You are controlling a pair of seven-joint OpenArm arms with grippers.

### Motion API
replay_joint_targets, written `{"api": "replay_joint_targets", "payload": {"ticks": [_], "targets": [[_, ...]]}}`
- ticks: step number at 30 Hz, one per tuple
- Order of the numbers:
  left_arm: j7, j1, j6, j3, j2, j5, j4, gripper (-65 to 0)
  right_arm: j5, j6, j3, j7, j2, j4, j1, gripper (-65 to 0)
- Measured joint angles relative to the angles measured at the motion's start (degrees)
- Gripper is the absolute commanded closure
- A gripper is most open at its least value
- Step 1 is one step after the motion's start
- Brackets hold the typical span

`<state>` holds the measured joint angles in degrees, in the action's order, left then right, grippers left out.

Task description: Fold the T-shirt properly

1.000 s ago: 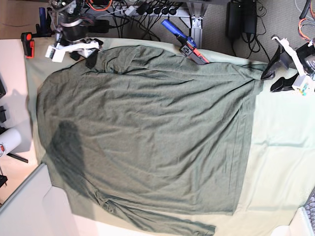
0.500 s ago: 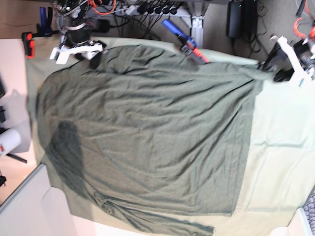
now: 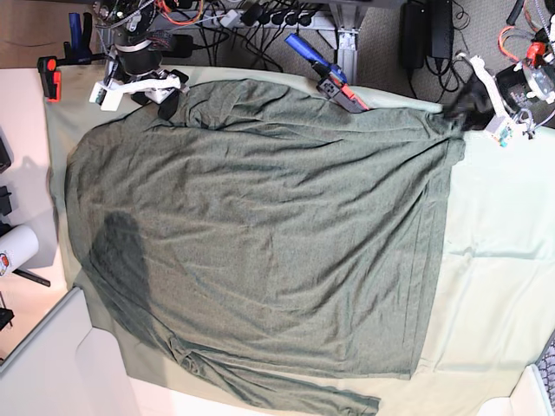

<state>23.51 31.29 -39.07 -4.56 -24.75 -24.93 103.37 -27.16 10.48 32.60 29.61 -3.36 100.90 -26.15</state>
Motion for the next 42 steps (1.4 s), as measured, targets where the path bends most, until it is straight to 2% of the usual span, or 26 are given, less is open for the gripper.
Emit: {"api": "replay_joint_targets", "payload": {"ticks": [5, 8, 10, 12, 16, 17, 21, 25, 33, 42], "targets": [[2.5, -0.1, 0.0, 0.0, 0.0, -0.3, 0.1, 0.0, 0.0, 0.0, 0.0, 0.0, 0.0, 0.0, 0.0, -35.4], [7.3, 0.3, 0.0, 0.0, 0.0, -3.7, 1.7, 0.0, 0.0, 0.0, 0.0, 0.0, 0.1, 0.0, 0.0, -35.3], [7.8, 0.5, 0.0, 0.0, 0.0, -4.9, 3.7, 0.0, -0.4, 0.0, 0.0, -0.2, 0.7, 0.0, 0.0, -34.6], [7.8, 0.7, 0.0, 0.0, 0.0, -5.1, 5.4, 0.0, -1.4, 0.0, 0.0, -0.3, 1.4, 0.0, 0.1, -26.2], [7.8, 1.3, 0.0, 0.0, 0.0, -5.1, 7.0, 0.0, -1.8, 0.0, 0.0, -0.2, 2.3, 0.0, 0.1, -1.1], [8.1, 1.4, 0.0, 0.0, 0.0, -5.1, 7.0, 0.0, -1.5, 0.0, 0.0, -0.3, 2.3, 0.0, 0.1, 0.0], [9.3, 1.4, 0.0, 0.0, -0.2, -5.4, 7.1, 0.0, 0.7, 0.0, 0.0, -0.5, 1.2, 0.0, 0.1, 0.0], [12.3, 2.2, 0.0, 0.0, -2.4, -8.7, 9.0, 0.0, 0.6, 0.0, 1.6, 1.8, 0.3, 1.1, -0.4, 0.0], [12.4, 4.7, 0.0, -6.3, -2.7, -13.7, 17.0, 0.0, -3.7, 0.5, 9.6, 3.3, -1.0, 7.1, -0.8, 0.0], [9.6, -1.8, -0.3, -6.4, -2.5, -13.4, 16.2, 0.0, -3.5, 0.7, 10.0, 3.5, -2.5, 8.2, 3.1, 0.0]]}}
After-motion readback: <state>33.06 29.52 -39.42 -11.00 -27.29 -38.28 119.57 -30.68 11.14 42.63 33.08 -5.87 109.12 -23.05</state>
